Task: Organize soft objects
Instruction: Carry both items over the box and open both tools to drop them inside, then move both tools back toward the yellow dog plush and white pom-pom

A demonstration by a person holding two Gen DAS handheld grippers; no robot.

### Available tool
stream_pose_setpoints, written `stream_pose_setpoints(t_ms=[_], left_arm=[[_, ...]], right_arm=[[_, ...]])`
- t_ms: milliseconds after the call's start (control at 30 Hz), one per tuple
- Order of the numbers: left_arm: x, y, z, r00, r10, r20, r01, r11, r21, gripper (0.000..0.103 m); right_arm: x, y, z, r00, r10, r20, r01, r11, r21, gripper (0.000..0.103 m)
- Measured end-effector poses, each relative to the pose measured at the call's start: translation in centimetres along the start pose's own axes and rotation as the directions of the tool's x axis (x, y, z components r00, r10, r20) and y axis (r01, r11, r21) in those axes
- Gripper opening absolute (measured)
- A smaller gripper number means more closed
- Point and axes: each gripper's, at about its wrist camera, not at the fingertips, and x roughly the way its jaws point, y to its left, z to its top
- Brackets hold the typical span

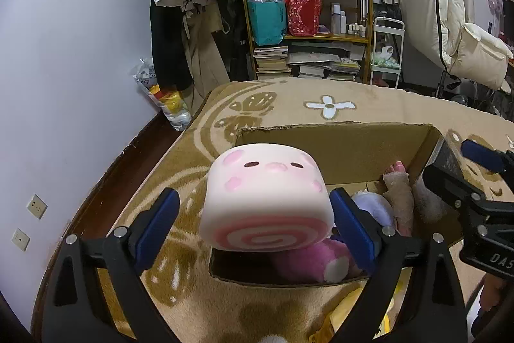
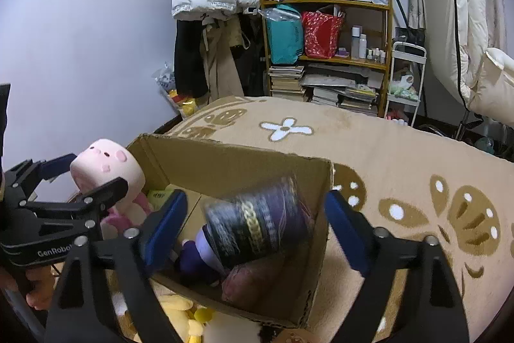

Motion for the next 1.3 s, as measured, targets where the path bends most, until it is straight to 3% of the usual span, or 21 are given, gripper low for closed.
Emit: stream_pose_setpoints(t_ms=[167, 333, 633, 1000, 1300], left_arm=[[-0.3, 0.1, 0.2, 1.0, -0.018, 0.011, 0.018, 1.0, -0.005, 0.097], [-0.9, 0.0, 0.4, 0.999, -0.045, 0.026, 0.046, 0.999, -0.013, 0.099], [-1.7, 0.1, 0.0, 1.0, 0.028, -0.007, -0.028, 1.0, -0.007, 0.099], [-5.0, 1.4, -1.3, 0.998, 0.055, -0.019, -0.056, 0.996, -0.065, 0.099], [-7.9, 0.8, -2.6, 0.997, 0.064, -0.03, -0.066, 0.996, -0.057, 0.099]], right_arm=[[-0.5, -0.2, 0.2, 1.0, -0.003, 0.018, 0.003, 1.0, 0.004, 0.099], [-1.0, -0.7, 0.4, 1.0, 0.002, 0.03, -0.003, 1.0, 0.029, 0.1], [-1.7, -0.7, 0.4, 0.999, -0.049, 0.011, 0.049, 0.999, 0.014, 0.1], [-4.1, -1.5, -1.3, 0.999, -0.032, -0.039, 0.035, 0.996, 0.078, 0.1], [-6.2, -3.0, -3.6, 0.995, 0.007, -0.095, 0.01, 0.984, 0.177, 0.1]])
